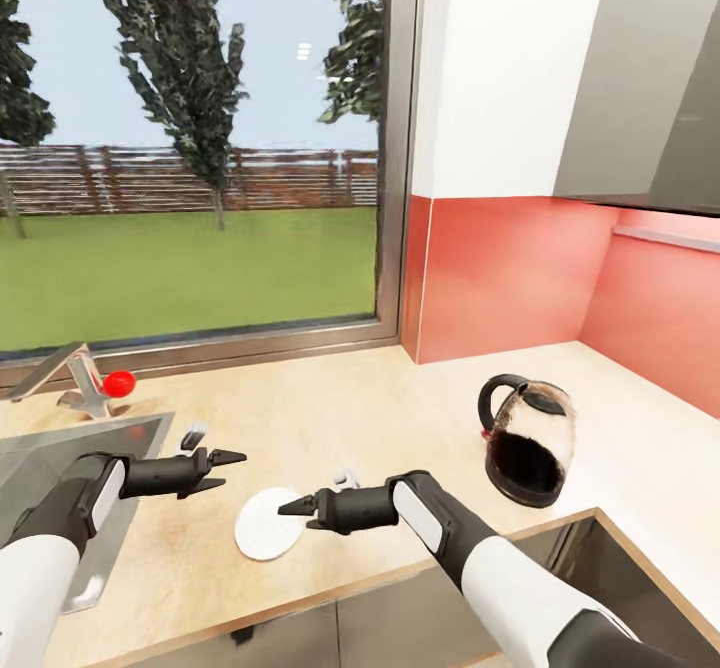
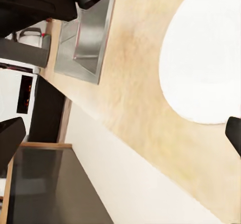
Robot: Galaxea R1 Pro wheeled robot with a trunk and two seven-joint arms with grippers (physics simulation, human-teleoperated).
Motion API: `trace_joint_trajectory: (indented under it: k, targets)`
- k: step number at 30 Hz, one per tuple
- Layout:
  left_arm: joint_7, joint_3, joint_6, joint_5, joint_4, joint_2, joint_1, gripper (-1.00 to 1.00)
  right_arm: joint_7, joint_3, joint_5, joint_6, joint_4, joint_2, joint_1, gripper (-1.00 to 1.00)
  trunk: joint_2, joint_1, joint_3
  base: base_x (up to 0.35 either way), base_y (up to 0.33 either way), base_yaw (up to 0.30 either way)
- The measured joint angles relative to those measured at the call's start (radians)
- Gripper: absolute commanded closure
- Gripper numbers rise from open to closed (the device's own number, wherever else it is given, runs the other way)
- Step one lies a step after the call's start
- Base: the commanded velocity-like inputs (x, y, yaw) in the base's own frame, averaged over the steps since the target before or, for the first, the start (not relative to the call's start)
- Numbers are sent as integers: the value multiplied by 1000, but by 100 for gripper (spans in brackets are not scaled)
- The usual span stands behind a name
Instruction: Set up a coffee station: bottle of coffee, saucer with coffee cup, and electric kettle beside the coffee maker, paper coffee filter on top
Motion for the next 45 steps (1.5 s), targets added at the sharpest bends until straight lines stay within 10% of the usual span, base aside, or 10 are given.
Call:
trace_joint_trajectory:
  k: [13, 20, 39, 45]
  targets:
    - [1, -3, -2, 1, 2, -17, 66, -100, -2, 6, -1, 0, 30, 0, 24, -100, 0, 0, 0, 18, 13, 0]
    - [3, -5, -5, 2, 1, -70, 104, -100, -1, 6, -1, 0, 31, 0, 28, -100, 0, 0, 0, 0, 0, 0]
    - [2, -3, -29, -4, -5, -62, 106, -100, 0, 6, -1, 0, 31, 0, 37, -100, 0, 0, 0, 0, 0, 0]
    - [3, -11, -135, -9, -5, -61, 106, -100, 0, 6, -1, 0, 31, 0, 41, -100, 0, 0, 0, 0, 0, 0]
